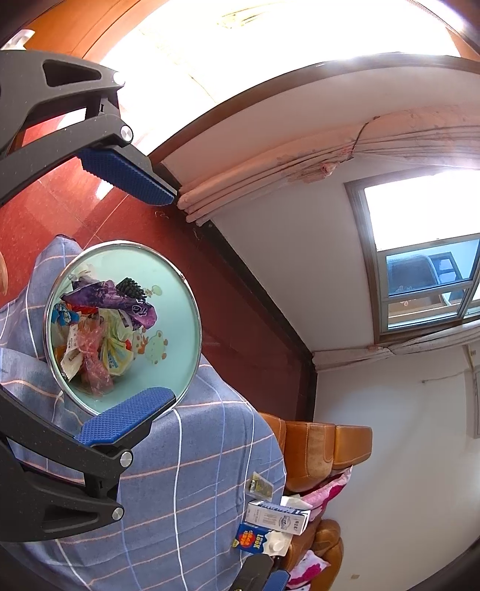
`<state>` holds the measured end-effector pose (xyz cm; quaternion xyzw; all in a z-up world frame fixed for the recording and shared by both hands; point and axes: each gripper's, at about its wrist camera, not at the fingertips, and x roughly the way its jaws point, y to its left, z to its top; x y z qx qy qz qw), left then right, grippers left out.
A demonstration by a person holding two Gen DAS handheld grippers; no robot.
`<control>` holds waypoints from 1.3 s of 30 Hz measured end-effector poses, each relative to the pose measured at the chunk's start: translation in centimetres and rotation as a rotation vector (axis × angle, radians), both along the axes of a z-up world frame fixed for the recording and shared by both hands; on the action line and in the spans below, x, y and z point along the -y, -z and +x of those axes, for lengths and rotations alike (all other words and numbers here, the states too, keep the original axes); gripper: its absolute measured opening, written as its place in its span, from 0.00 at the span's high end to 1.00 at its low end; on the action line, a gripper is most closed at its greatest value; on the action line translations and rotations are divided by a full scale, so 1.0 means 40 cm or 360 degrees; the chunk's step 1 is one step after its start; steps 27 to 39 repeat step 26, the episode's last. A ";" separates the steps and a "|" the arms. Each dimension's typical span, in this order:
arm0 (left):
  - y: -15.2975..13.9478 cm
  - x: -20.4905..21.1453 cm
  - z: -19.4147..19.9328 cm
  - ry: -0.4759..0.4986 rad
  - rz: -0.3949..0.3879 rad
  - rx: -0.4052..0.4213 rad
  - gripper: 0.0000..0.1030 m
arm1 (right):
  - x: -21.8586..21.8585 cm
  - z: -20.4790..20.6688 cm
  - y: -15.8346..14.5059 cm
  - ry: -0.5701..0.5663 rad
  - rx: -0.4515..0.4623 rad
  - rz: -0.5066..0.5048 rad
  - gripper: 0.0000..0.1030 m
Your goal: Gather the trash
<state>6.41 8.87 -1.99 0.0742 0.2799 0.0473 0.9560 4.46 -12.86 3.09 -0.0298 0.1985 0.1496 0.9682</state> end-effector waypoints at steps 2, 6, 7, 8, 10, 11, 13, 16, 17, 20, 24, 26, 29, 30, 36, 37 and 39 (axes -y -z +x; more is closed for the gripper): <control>0.000 0.000 0.001 -0.0006 0.0004 0.0000 0.06 | 0.001 -0.001 0.000 0.0000 -0.0001 0.0000 0.33; 0.002 -0.003 0.004 -0.0019 0.0015 -0.0003 0.06 | 0.001 0.000 0.002 -0.0006 -0.0006 -0.0004 0.33; 0.004 -0.002 0.005 -0.0021 0.0020 -0.0002 0.06 | 0.000 0.000 0.003 -0.0007 -0.0007 -0.0006 0.33; 0.005 -0.002 0.005 -0.0019 0.0025 -0.0001 0.06 | 0.000 0.001 0.004 -0.0007 -0.0010 -0.0008 0.32; 0.008 -0.001 0.004 -0.0014 0.0026 -0.0006 0.06 | 0.000 0.001 0.007 -0.0007 -0.0014 -0.0007 0.30; 0.010 -0.001 0.004 -0.0009 0.0025 -0.0008 0.06 | 0.000 0.001 0.008 -0.0005 -0.0014 -0.0007 0.30; 0.011 0.002 0.002 0.0000 0.0030 -0.0005 0.06 | 0.003 0.000 0.011 -0.0003 -0.0018 -0.0003 0.29; 0.008 0.005 -0.001 0.0011 0.0018 0.0005 0.06 | 0.002 -0.001 0.017 -0.0001 -0.0026 -0.0006 0.29; 0.007 0.005 0.000 0.0011 0.0019 0.0007 0.06 | 0.003 -0.001 0.018 -0.0002 -0.0030 -0.0004 0.28; 0.007 -0.001 0.002 0.0004 -0.0005 -0.0002 0.06 | 0.008 -0.001 0.023 0.0003 -0.0034 -0.0005 0.27; 0.007 -0.006 0.003 -0.0004 -0.0021 -0.0008 0.06 | 0.039 0.003 0.029 0.0036 -0.0045 -0.0006 0.25; 0.005 -0.011 0.002 -0.0005 -0.0033 -0.0009 0.06 | 0.074 0.007 0.038 0.0073 -0.0058 -0.0032 0.23; 0.005 -0.011 0.002 -0.0005 -0.0033 -0.0009 0.06 | 0.074 0.007 0.038 0.0073 -0.0058 -0.0032 0.23; 0.005 -0.011 0.002 -0.0005 -0.0033 -0.0009 0.06 | 0.074 0.007 0.038 0.0073 -0.0058 -0.0032 0.23; 0.005 -0.011 0.002 -0.0005 -0.0033 -0.0009 0.06 | 0.074 0.007 0.038 0.0073 -0.0058 -0.0032 0.23; 0.005 -0.011 0.002 -0.0005 -0.0033 -0.0009 0.06 | 0.074 0.007 0.038 0.0073 -0.0058 -0.0032 0.23; 0.005 -0.011 0.002 -0.0005 -0.0033 -0.0009 0.06 | 0.074 0.007 0.038 0.0073 -0.0058 -0.0032 0.23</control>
